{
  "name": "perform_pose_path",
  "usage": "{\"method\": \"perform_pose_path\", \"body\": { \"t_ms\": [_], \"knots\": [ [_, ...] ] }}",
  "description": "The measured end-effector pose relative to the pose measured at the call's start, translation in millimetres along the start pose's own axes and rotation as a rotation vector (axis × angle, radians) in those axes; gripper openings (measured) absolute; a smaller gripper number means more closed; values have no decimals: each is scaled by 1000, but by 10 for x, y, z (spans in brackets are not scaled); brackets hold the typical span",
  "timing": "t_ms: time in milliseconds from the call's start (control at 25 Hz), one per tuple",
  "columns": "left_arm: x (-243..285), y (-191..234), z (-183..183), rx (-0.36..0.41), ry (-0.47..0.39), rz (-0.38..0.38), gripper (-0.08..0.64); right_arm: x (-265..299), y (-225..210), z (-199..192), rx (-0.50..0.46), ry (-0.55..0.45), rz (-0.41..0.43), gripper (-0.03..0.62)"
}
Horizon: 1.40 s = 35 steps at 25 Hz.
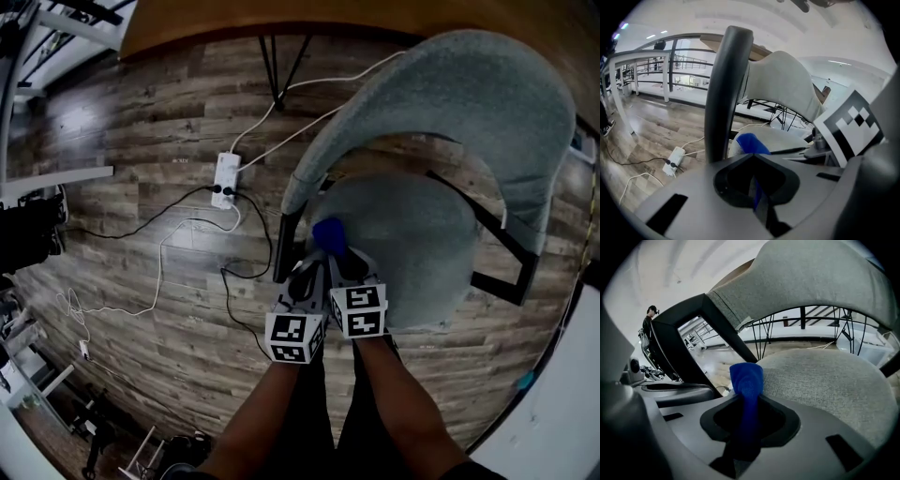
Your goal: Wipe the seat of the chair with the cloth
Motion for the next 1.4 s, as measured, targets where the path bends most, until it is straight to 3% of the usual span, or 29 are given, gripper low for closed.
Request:
{"method": "perform_pose_path", "body": {
  "t_ms": [520, 1400],
  "knots": [
    [172, -192, -23, 50, 41, -47, 3, -238, -480, -129, 77, -50, -137, 103],
    [594, -798, 46, 156, 88, -145, 3, -670, -1238, -376, 198, -84, -270, 103]
  ]
}}
Point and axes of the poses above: the fingertips, and each gripper's own axes: x forward along the fingers, y to its left, z out of its top, the point moved 8 cm from there along -x, backward along the fingers, and after that the axes turned 3 degrees about -z, right-handed, at the moved point
